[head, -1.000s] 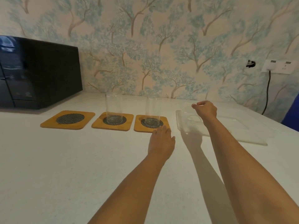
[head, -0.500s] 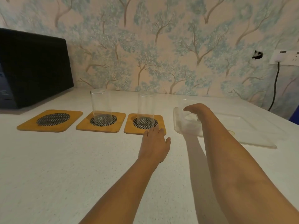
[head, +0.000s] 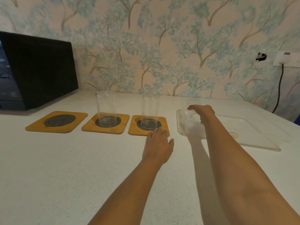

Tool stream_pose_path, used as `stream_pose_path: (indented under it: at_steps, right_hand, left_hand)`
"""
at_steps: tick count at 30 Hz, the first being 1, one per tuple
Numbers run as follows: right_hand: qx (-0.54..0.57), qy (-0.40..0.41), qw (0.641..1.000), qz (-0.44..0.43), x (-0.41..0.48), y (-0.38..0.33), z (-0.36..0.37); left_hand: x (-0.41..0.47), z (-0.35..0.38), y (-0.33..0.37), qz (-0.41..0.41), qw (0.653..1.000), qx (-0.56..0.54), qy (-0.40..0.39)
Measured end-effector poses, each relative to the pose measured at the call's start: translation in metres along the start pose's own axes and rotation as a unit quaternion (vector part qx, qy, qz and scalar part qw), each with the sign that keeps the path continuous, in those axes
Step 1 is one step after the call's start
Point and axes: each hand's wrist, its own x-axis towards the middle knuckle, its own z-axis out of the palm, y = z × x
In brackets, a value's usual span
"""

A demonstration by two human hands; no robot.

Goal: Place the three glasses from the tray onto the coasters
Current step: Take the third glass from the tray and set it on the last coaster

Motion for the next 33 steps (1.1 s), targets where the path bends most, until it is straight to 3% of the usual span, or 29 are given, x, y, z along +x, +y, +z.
stream_pose_path:
  at_steps: [5, 11, 17, 21, 27, 33]
  right_hand:
    - [0.224, -0.043, 0.973, 0.019, -0.022, -0.008, -0.010]
    - [0.444, -0.159, 0.878, 0.082, -0.055, -0.016, -0.015]
    - [0.545, -0.199, 0.805, 0.125, -0.090, -0.026, -0.001]
    - [0.556, -0.211, 0.795, 0.122, -0.116, -0.034, 0.017]
    - [0.516, -0.220, 0.821, 0.106, -0.160, -0.048, 0.053]
    - [0.501, -0.268, 0.818, 0.095, -0.196, -0.060, 0.097]
  left_hand:
    - [-0.004, -0.004, 0.000, -0.002, 1.000, 0.000, 0.009]
    - [-0.016, -0.013, -0.007, -0.003, 1.000, 0.012, 0.011]
    - [-0.036, -0.032, -0.039, -0.023, 0.999, 0.026, 0.020]
    - [-0.052, -0.050, -0.069, -0.044, 0.998, 0.040, 0.024]
    - [-0.075, -0.076, -0.113, -0.080, 0.995, 0.053, 0.028]
    - [-0.092, -0.104, -0.162, -0.111, 0.990, 0.082, 0.027]
